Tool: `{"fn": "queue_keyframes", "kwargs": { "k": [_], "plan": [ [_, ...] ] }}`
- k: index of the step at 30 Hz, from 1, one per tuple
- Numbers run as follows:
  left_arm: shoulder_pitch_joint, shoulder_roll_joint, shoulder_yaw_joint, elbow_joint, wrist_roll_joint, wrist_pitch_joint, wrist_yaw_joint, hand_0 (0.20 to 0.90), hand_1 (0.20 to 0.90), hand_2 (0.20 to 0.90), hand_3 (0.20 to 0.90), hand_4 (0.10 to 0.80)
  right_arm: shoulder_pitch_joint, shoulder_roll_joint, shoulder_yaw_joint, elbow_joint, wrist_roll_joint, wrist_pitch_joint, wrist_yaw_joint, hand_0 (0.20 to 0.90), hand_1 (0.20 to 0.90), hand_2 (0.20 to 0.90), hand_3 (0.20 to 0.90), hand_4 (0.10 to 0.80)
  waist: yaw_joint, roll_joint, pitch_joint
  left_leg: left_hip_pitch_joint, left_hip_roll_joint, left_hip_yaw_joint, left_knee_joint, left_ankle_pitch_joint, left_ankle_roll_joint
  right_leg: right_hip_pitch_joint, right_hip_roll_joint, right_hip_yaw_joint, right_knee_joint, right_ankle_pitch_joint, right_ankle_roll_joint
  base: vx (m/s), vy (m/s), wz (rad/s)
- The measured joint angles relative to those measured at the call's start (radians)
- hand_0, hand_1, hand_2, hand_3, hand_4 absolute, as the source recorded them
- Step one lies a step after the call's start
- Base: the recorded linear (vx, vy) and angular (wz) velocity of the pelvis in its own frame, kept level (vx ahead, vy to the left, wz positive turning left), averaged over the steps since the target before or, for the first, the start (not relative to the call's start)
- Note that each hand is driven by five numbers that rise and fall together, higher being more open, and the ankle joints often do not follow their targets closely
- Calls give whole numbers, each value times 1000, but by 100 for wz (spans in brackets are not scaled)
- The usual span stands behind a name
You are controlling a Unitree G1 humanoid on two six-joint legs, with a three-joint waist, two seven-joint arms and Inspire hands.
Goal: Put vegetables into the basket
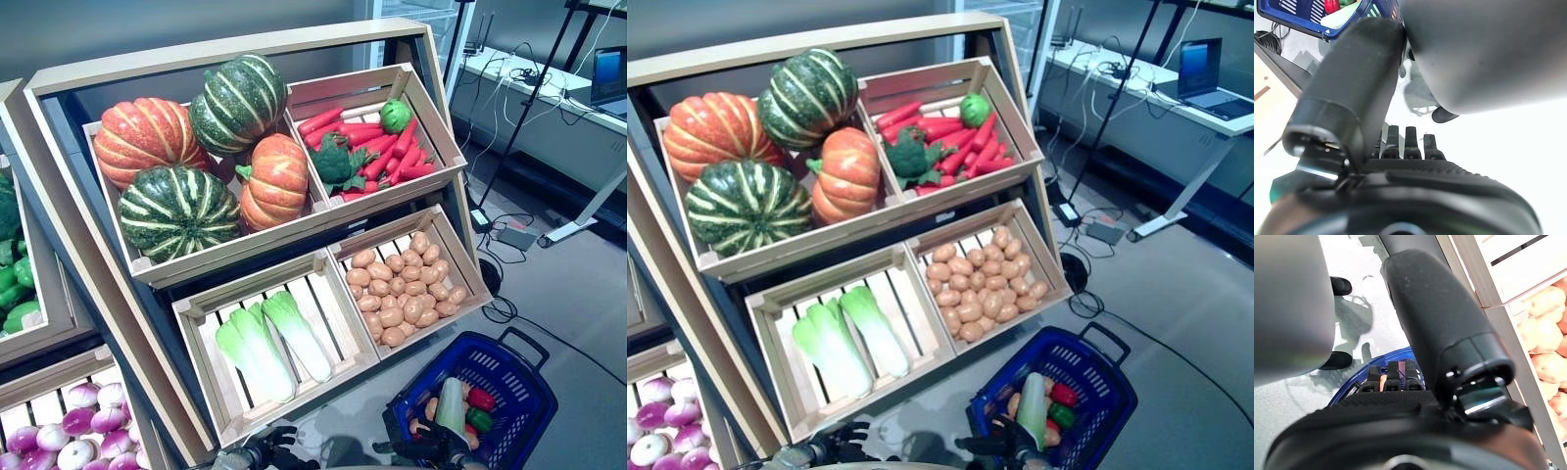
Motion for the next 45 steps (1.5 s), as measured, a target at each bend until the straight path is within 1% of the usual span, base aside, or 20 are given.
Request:
{"fn": "queue_keyframes", "kwargs": {
  "k": [6,9,13,17,20,24,27,29,32,34,35,36,41,43,44,45],
  "plan": [
    [-1,-3,1,0,-2,6,17,900,900,900,900,800,-1,-1,-1,0,1,0,0,900,900,900,900,800,0,4,3,0,0,-1,0,0,0,1,0,-1,0,0,0,0,0,0],
    [-1,-5,7,-3,-55,7,16,900,900,900,900,800,-1,-3,-1,-2,1,0,0,900,900,900,900,800,-1,6,5,1,0,-1,0,1,0,1,0,-1,0,0,0,0,0,0],
    [3,-7,88,-82,-240,31,5,900,900,900,900,800,-1,-6,-7,-19,0,13,0,900,900,900,900,800,2,11,26,5,0,-2,0,1,-1,6,0,-1,-2,0,0,0,0,0],
    [5,-7,110,-159,-366,67,-21,900,900,900,900,800,-1,-11,-11,-19,0,18,0,900,900,900,900,800,5,16,29,5,0,-5,0,2,-2,7,0,-3,-3,0,1,8,1,1],
    [10,-8,124,-185,-418,89,-32,900,900,900,900,800,0,-14,-14,-23,-1,18,0,900,900,900,900,800,5,20,32,5,0,-6,0,5,2,7,0,-4,-3,0,1,0,0,0],
    [27,-7,179,-318,-500,89,-29,900,900,900,900,800,10,-23,-16,-38,-1,18,0,900,900,900,900,800,16,25,40,4,0,-11,0,3,-1,8,0,-9,-3,0,0,2,-3,2],
    [10,-6,232,-403,-544,86,-31,900,900,900,900,800,22,-29,-18,-49,-1,18,0,900,900,900,900,800,15,30,38,0,0,-16,0,2,-2,8,1,-15,-3,0,0,7,-12,6],
    [-6,-3,247,-430,-564,79,-27,900,900,900,900,800,28,-33,-18,-60,-1,18,0,900,900,900,900,800,14,33,36,-4,0,-24,0,4,-4,8,1,-22,-3,0,1,23,-18,10],
    [-22,-3,252,-448,-563,65,50,900,900,900,900,800,38,-36,-18,-77,0,18,-1,900,900,900,900,800,12,35,35,-8,1,-32,0,10,-4,9,3,-28,-4,0,1,17,-15,7],
    [-27,-1,251,-448,-476,53,123,900,900,900,900,800,38,-37,-18,-77,1,18,-1,900,900,900,900,800,12,35,35,-14,2,-36,2,11,-5,5,4,-30,-4,0,1,1,-13,4],
    [-28,7,251,-447,-417,52,170,900,900,900,900,800,38,-38,-17,-77,1,18,-1,900,900,900,900,800,12,35,35,-17,2,-37,6,11,-6,3,5,-31,-4,0,1,-8,-7,3],
    [-28,14,253,-447,-389,50,198,900,900,900,900,800,39,-38,-18,-77,2,18,-2,900,900,900,900,800,13,36,35,-18,2,-37,6,11,-6,3,5,-32,-4,0,1,0,0,0],
    [-27,52,253,-495,-350,50,251,900,900,900,900,800,43,-45,-17,-78,8,14,-2,900,900,900,900,800,16,42,39,-33,2,-43,6,14,-9,-10,5,-38,-4,0,0,-35,-5,3],
    [-28,62,241,-524,-256,50,286,900,900,900,900,800,43,-52,-16,-79,15,10,-2,900,900,900,900,800,14,50,44,-42,1,-49,2,17,-10,-16,5,-45,-4,0,0,-118,-4,10],
    [-33,86,208,-542,-166,50,304,900,900,900,900,800,42,-58,-14,-79,30,5,-2,900,900,900,900,800,13,56,47,-57,1,-60,1,19,-13,-30,6,-54,-4,0,-1,-177,5,14],
    [-39,100,196,-551,-97,50,313,900,900,900,900,800,42,-65,-13,-79,39,2,-2,900,900,900,900,800,13,64,53,-68,2,-64,1,24,-12,-38,7,-55,-4,1,0,-146,5,11]
  ]
}}
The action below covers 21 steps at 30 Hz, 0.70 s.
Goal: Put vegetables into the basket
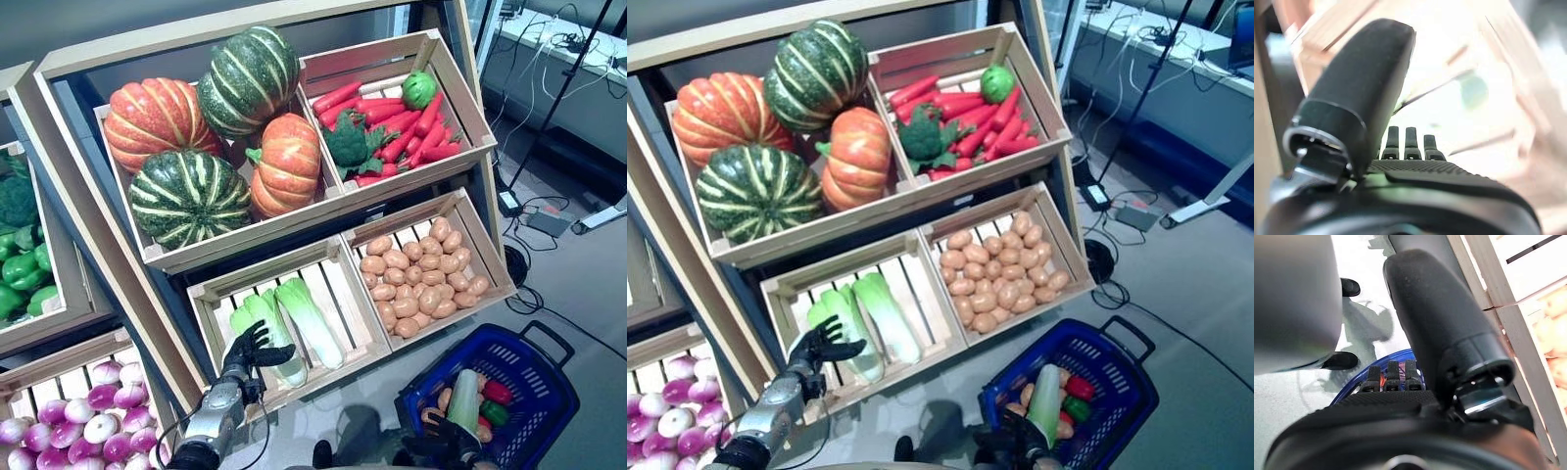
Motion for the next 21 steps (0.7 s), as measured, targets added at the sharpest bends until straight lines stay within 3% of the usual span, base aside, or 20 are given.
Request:
{"fn": "queue_keyframes", "kwargs": {
  "k": [8,12,14,17,21],
  "plan": [
    [-111,221,-179,-48,440,2,28,900,900,900,900,800,-20,-65,10,3,6,-21,0,900,900,900,900,800,1,40,75,-68,2,-23,6,26,-6,-65,4,-7,0,16,-3,-129,12,3],
    [-280,373,-336,-73,667,-16,65,900,900,900,900,800,-100,-109,45,6,43,-45,1,900,900,900,900,800,-3,47,167,-125,4,-26,6,54,-8,-123,8,-7,6,42,-5,-169,36,0],
    [-364,413,-389,-81,729,-24,70,900,900,900,900,800,-141,-123,46,6,47,-57,1,900,900,900,900,800,-4,48,218,-144,3,-26,11,64,-11,-146,8,-5,21,47,-4,-185,-4,-1],
    [-507,465,-481,-82,814,-30,73,900,900,900,900,800,-224,-136,46,7,123,-74,1,900,900,900,900,800,-10,48,309,-210,-2,-27,73,64,-11,-241,-1,-4,146,9,-7,-147,-1,4],
    [-602,495,-552,-92,882,-36,75,900,900,900,900,800,-301,-137,44,3,164,-88,1,900,900,900,900,800,-15,41,378,-286,-25,-26,131,63,-12,-395,-38,2,379,-88,-13,-108,-4,8]
  ]
}}
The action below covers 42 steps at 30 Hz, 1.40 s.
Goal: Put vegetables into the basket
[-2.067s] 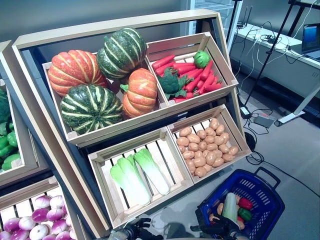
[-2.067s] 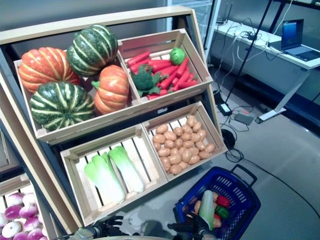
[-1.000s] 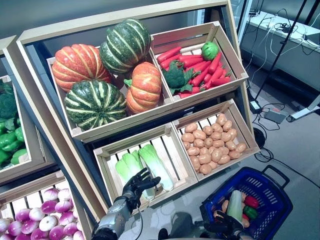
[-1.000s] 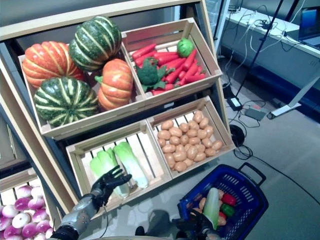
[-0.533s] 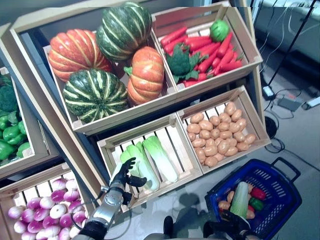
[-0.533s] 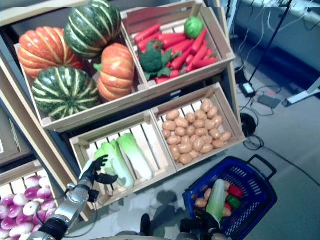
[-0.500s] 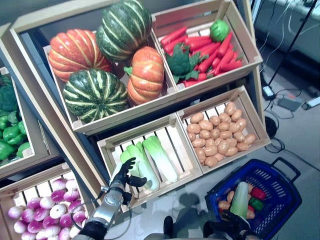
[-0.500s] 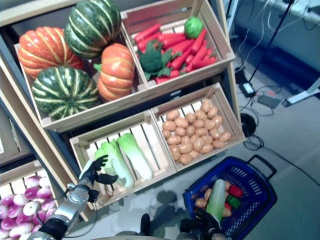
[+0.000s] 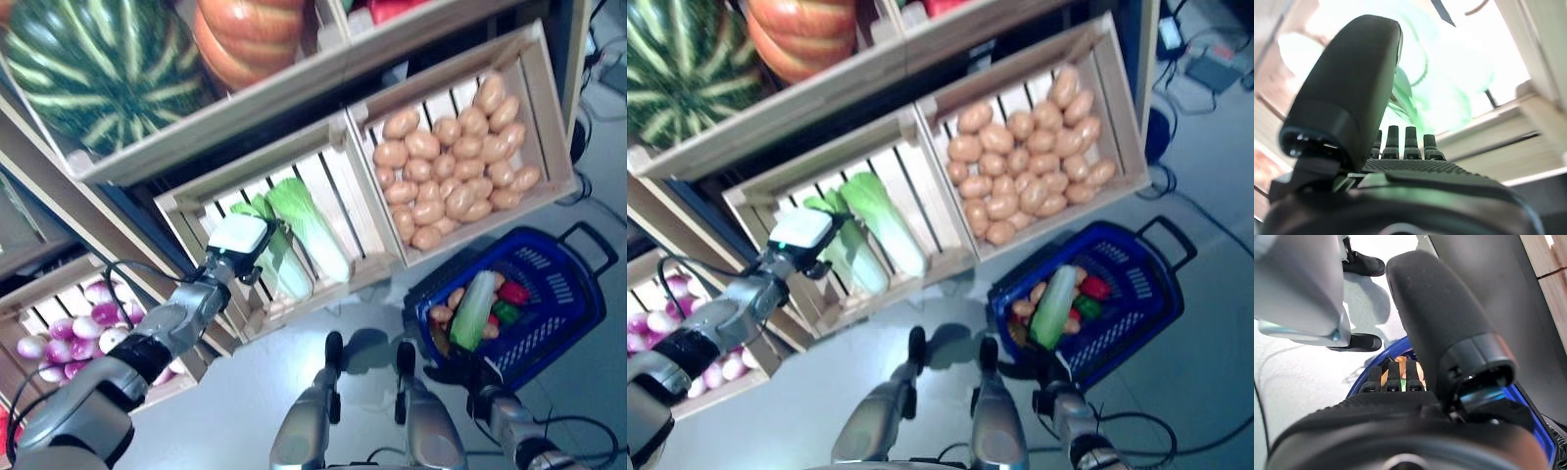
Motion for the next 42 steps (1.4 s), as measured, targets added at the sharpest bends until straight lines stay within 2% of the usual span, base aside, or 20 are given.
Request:
{"fn": "queue_keyframes", "kwargs": {
  "k": [2,7,11,13,16,21,25,29,34,42],
  "plan": [
    [-6,1,-3,-2,56,0,12,900,900,900,900,800,-15,1,-4,-2,20,-12,-2,900,900,900,900,800,-1,-3,20,-32,-20,0,24,-3,-3,-71,-23,8,112,-44,0,-93,12,17],
    [-15,30,-39,2,165,-3,94,900,900,900,900,800,-42,-43,-5,-12,37,-23,-3,900,900,900,900,800,4,-8,32,-133,-38,8,107,-18,-3,-198,-46,27,252,-88,-18,-69,13,9],
    [-35,36,-40,1,193,-27,126,900,900,900,900,800,-78,-56,-5,-29,37,-23,-4,900,900,900,900,800,1,-9,49,-200,-29,10,167,-25,-14,-263,-40,29,310,-99,-30,-59,-39,4],
    [-78,47,-79,4,202,-38,153,900,900,900,900,800,-85,-59,-3,-45,44,-23,-4,900,900,900,900,800,0,-11,50,-246,-18,10,203,-33,-25,-299,-23,35,336,-105,-39,-48,-49,7],
    [-109,49,-79,16,202,-46,175,900,900,900,900,800,-116,-59,-4,-52,75,-23,-7,900,900,900,900,800,-1,-15,52,-305,-8,9,242,-37,-31,-353,-1,51,358,-103,-50,-13,-48,3],
    [-127,68,-79,34,228,-46,234,900,900,900,900,800,-154,-61,-6,-63,116,-23,-15,900,900,900,900,800,-2,-17,53,-384,7,6,274,-37,-44,-421,16,46,368,-95,-62,-33,-36,-2],
    [-152,74,-88,52,262,-48,272,900,900,900,900,800,-183,-63,-4,-70,121,-22,-39,900,900,900,900,800,-1,-18,53,-409,7,3,285,-36,-46,-444,16,45,376,-89,-64,-7,-8,2],
    [-241,80,-155,82,281,-63,280,900,900,900,900,800,-209,-63,-3,-79,121,-22,-45,900,900,900,900,800,2,-23,52,-440,9,3,308,-44,-48,-469,18,46,384,-89,-60,-7,8,-1],
    [-315,81,-173,81,293,-66,297,900,900,900,900,800,-236,-61,-2,-79,123,-22,-45,900,900,900,900,800,-4,-34,53,-488,9,2,335,-47,-46,-511,18,51,395,-85,-56,0,0,0],
    [-367,82,-178,80,299,-72,268,900,900,900,900,800,-236,-61,-3,-79,152,-23,-45,900,900,900,900,800,-8,-47,52,-517,11,3,338,-48,-46,-540,20,54,392,-82,-58,5,0,0]
  ]
}}
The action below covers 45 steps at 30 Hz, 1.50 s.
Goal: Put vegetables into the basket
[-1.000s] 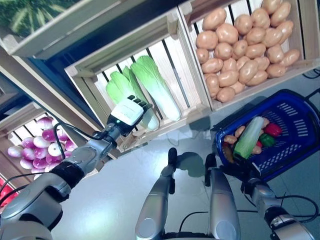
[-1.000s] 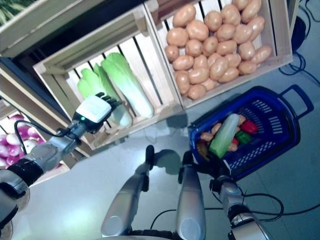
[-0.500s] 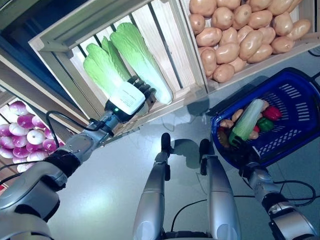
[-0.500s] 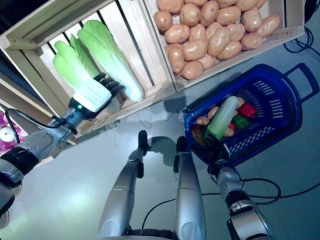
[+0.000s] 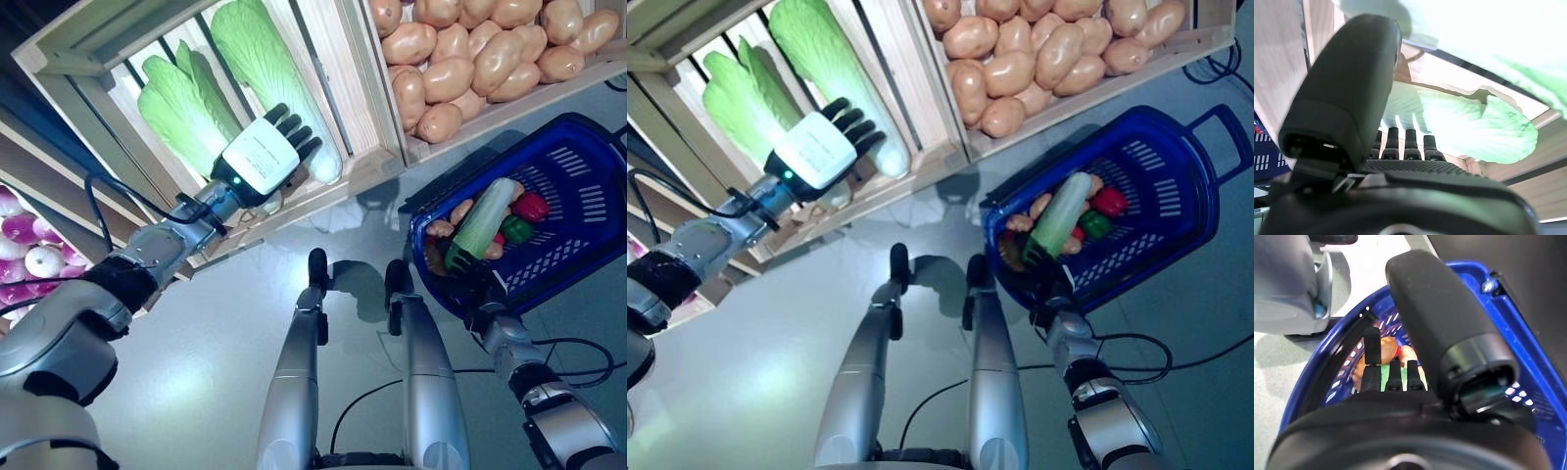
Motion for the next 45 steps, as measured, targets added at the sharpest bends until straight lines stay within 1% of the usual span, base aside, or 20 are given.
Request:
{"fn": "queue_keyframes", "kwargs": {
  "k": [3,6,8,9,11,13,16,18,19,23,25,27,30,31,33,36,39,40,45],
  "plan": [
    [-10,0,2,-12,17,-3,-16,900,900,900,900,800,-3,0,0,1,1,0,0,900,900,900,900,800,1,0,0,-1,-1,0,-5,-1,0,0,3,0,-9,1,0,22,15,-1],
    [-31,2,2,-49,15,-12,-74,900,900,900,900,800,-4,-1,0,1,1,0,0,900,900,900,900,800,4,0,0,0,-2,0,-18,0,0,0,2,-1,-16,1,0,23,2,1],
    [-52,5,2,-84,14,-20,-149,900,900,900,900,800,-8,-1,0,1,2,0,0,900,900,900,900,800,7,0,0,0,-3,0,-22,0,-1,0,2,-3,-20,1,0,0,0,0],
    [-56,5,2,-94,11,-20,-166,900,900,900,900,800,-9,-1,1,0,2,0,0,900,900,900,900,800,6,0,0,0,-3,0,-25,0,-1,0,2,-3,-21,1,0,0,0,0],
    [-93,6,-14,-124,4,-13,-233,900,900,900,900,800,-19,-1,5,0,8,0,1,900,900,900,900,800,5,0,0,0,-3,0,-29,1,-2,0,2,-5,-25,4,4,16,-16,0],
    [-117,6,-22,-135,-5,-11,-267,900,900,900,900,800,-27,-1,7,2,11,-1,2,900,900,900,900,800,5,1,-1,1,-2,0,-32,5,-7,0,1,-7,-26,6,-1,6,-36,0],
    [-167,7,-54,-157,-33,-8,-339,900,900,900,900,800,-32,0,9,0,10,-2,2,900,900,900,900,800,6,1,-1,1,-2,-4,-34,8,-6,2,-1,-16,-25,3,-6,9,-60,4],
    [-191,11,-58,-188,-44,-6,-403,900,900,900,900,800,-33,1,8,1,13,-2,2,900,900,900,900,800,8,1,-1,1,0,-8,-35,9,-8,5,-2,-25,-24,2,-8,10,-57,7],
    [-195,12,-57,-201,-57,-3,-430,900,900,900,900,800,-34,1,8,0,42,-3,4,900,900,900,900,800,10,1,-1,2,1,-10,-35,8,-10,7,-2,-28,-25,2,-9,2,-51,5],
    [-177,55,-45,-286,-86,29,-510,900,900,900,900,800,-26,7,5,-1,86,-17,12,900,900,900,900,800,19,1,-1,3,1,-15,-37,8,-14,8,-2,-31,-24,0,-9,1,-45,3],
    [-157,89,-25,-353,-97,33,-552,900,900,900,900,800,-15,15,5,-2,86,-21,12,900,900,900,900,800,26,1,-1,2,-1,-24,-42,9,-13,8,-2,-35,-25,-1,-9,3,-41,9],
    [-135,119,-1,-423,-105,40,-602,900,900,900,900,800,-1,31,5,1,86,-23,12,900,900,900,900,800,38,2,-1,-1,-2,-32,-43,10,-15,8,-7,-49,-21,-4,-15,11,-58,13],
    [-130,120,10,-463,-112,41,-647,900,900,900,900,800,11,46,5,19,82,-25,12,900,900,900,900,800,65,2,-1,-1,-4,-36,-44,11,-17,9,-13,-60,-11,-10,-23,14,-52,11],
    [-114,120,30,-477,-112,41,-661,900,900,900,900,800,12,51,5,23,81,-25,12,900,900,900,900,800,69,2,-1,-1,-4,-37,-43,12,-18,9,-15,-64,-8,-13,-24,13,-40,12],
    [-110,121,38,-491,-112,41,-680,900,900,900,900,800,13,55,4,23,81,-30,12,900,900,900,900,800,76,2,-1,-4,-5,-41,-40,12,-18,10,-18,-71,-4,-16,-24,9,-32,12],
    [-97,121,54,-499,-112,41,-682,900,900,900,900,800,13,57,1,22,79,-42,15,900,900,900,900,800,77,2,-1,-13,-6,-52,-32,13,-19,11,-24,-86,4,-20,-26,2,-15,14],
    [-52,123,86,-502,-110,38,-654,900,900,900,900,800,14,58,0,21,79,-50,20,900,900,900,900,800,83,2,-1,-14,-6,-55,-30,13,-20,11,-25,-90,6,-21,-28,1,-4,3],
    [-25,130,104,-507,-110,37,-636,900,900,900,900,800,14,58,0,20,79,-52,21,900,900,900,900,800,83,2,-1,-14,-6,-56,-31,14,-20,11,-25,-91,6,-22,-28,0,0,0],
    [45,180,121,-504,-109,34,-588,900,900,900,900,800,19,59,-1,21,79,-52,21,900,900,900,900,800,84,1,-1,-15,-6,-58,-29,15,-21,13,-26,-97,7,-22,-29,2,1,1]
  ]
}}
